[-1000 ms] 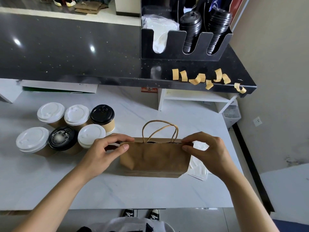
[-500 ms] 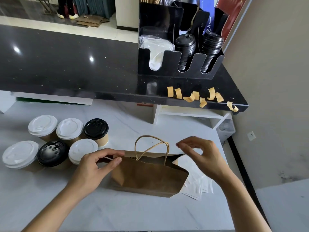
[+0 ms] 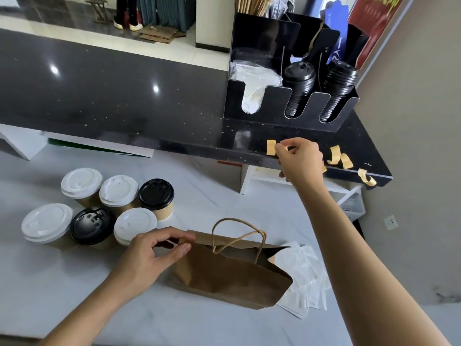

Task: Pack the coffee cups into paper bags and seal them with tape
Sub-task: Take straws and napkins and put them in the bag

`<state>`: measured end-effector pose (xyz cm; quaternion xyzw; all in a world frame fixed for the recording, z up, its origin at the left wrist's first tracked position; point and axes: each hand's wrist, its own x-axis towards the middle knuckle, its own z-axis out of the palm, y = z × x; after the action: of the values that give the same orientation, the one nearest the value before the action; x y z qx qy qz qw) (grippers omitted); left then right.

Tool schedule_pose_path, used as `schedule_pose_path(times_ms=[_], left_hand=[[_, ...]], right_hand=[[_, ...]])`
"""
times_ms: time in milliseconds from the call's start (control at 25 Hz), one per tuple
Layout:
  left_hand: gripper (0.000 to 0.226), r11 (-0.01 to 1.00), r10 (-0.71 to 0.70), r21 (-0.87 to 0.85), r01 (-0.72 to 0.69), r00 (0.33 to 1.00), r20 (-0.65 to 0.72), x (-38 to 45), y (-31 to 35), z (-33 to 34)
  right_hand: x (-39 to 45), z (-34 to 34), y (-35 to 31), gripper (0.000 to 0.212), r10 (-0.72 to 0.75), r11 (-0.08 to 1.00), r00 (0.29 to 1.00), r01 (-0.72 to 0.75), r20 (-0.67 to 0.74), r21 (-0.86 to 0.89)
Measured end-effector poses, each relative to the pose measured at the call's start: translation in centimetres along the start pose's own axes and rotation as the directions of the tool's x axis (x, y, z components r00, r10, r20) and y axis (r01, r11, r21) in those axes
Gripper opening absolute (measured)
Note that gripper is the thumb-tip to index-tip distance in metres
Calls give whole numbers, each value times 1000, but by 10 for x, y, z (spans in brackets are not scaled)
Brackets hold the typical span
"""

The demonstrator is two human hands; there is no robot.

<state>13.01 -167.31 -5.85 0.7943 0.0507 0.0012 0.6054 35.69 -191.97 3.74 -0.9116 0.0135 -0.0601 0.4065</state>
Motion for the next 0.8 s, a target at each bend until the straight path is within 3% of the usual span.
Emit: schedule_pose_path(times_ms=[240,480,800], left_hand=[[20,1000,-21,23,22,1000,-11,-7,3,-1],[24,999,-9,47,10,1000,-14,-12,5,-2],[22,998,-10,67,12,1000,-22,-17,4,-2]], right_hand=[[29,7,-3,15,113,993,992,-114,63,2],[33,10,-4,13,49,995,995,-56,92,77],[37,8,-2,8,-8,987,997,20,-73,161]])
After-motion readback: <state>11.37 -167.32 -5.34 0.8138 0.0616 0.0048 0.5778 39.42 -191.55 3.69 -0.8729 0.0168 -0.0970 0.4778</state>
